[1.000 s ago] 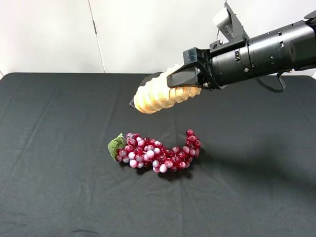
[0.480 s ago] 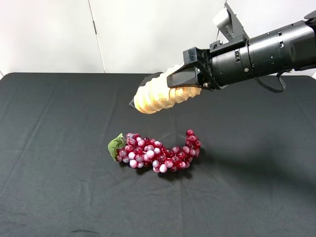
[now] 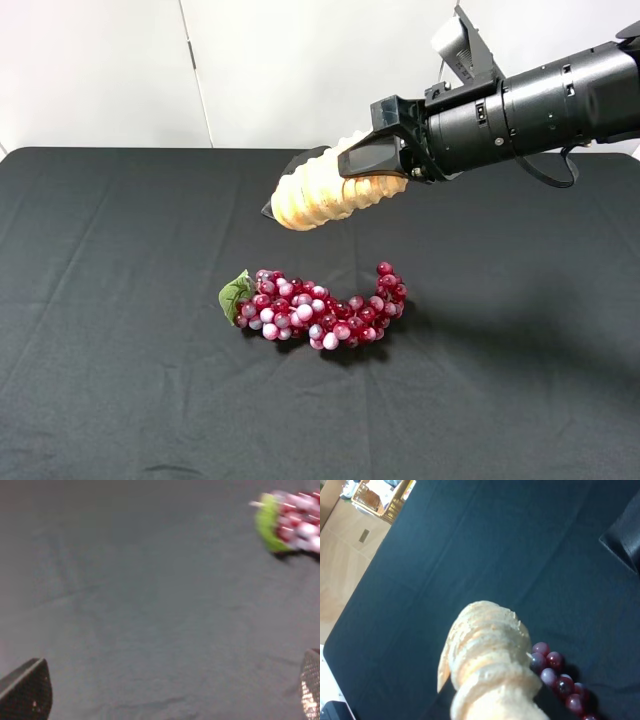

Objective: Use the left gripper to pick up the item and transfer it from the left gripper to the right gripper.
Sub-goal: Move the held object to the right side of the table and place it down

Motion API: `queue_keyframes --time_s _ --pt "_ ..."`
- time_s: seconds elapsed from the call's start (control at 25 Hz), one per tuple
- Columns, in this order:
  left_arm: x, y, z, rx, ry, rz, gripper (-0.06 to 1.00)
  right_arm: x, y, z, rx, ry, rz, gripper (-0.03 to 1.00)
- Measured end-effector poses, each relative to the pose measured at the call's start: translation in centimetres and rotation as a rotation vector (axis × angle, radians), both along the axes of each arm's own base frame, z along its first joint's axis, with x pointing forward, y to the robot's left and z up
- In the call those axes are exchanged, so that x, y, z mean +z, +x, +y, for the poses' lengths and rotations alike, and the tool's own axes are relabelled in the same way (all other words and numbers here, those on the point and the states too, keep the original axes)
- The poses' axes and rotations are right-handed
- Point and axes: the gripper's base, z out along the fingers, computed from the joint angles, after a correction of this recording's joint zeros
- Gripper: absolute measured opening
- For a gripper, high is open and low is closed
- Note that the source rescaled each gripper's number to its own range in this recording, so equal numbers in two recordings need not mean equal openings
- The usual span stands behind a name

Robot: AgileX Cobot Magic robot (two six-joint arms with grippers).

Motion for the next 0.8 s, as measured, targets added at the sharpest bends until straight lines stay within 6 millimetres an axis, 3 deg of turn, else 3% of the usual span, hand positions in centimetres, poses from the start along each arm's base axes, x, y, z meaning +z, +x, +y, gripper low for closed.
queue_keyframes --time_s 0.36,0.8 --pt "0.0 -0.1 0.1 0.283 0.001 0.0 0.99 0.0 0.0 0.0 0.0 0.0 0.0 0.0" --pt "-0.1 -1.3 0.1 0.46 -0.012 -0.077 0.99 -0.2 0.0 -0.1 -0.01 -0.014 0.019 0.0"
